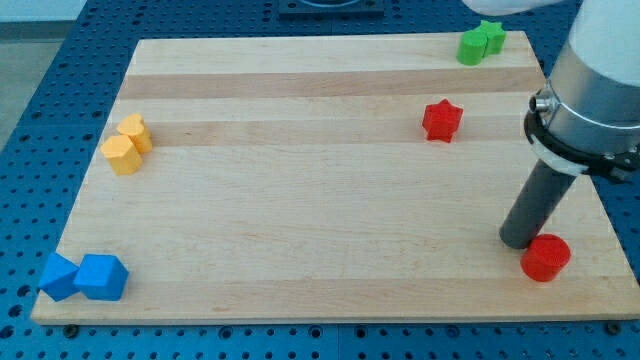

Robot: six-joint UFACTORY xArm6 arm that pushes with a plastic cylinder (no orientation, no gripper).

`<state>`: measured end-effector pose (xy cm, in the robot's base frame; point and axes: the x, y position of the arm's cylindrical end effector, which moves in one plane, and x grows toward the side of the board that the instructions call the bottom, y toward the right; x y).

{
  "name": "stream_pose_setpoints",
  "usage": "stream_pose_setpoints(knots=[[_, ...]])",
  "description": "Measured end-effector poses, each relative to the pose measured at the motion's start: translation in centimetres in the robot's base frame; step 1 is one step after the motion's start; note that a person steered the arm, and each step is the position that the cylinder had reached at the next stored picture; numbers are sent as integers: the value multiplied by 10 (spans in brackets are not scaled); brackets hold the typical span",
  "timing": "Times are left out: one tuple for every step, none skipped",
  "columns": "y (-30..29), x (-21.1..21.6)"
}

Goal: Place red star above the red circle

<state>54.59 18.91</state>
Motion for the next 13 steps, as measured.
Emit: stream_pose_setpoints(knots=[[-22,-19],[-87,-68],[-151,-102],[-147,-165],[-126,-191],[-96,-191],[-73,-183],[-50,-175],[-34,-165],[-24,-153],[-24,-157],[-11,-167],[6,-157]])
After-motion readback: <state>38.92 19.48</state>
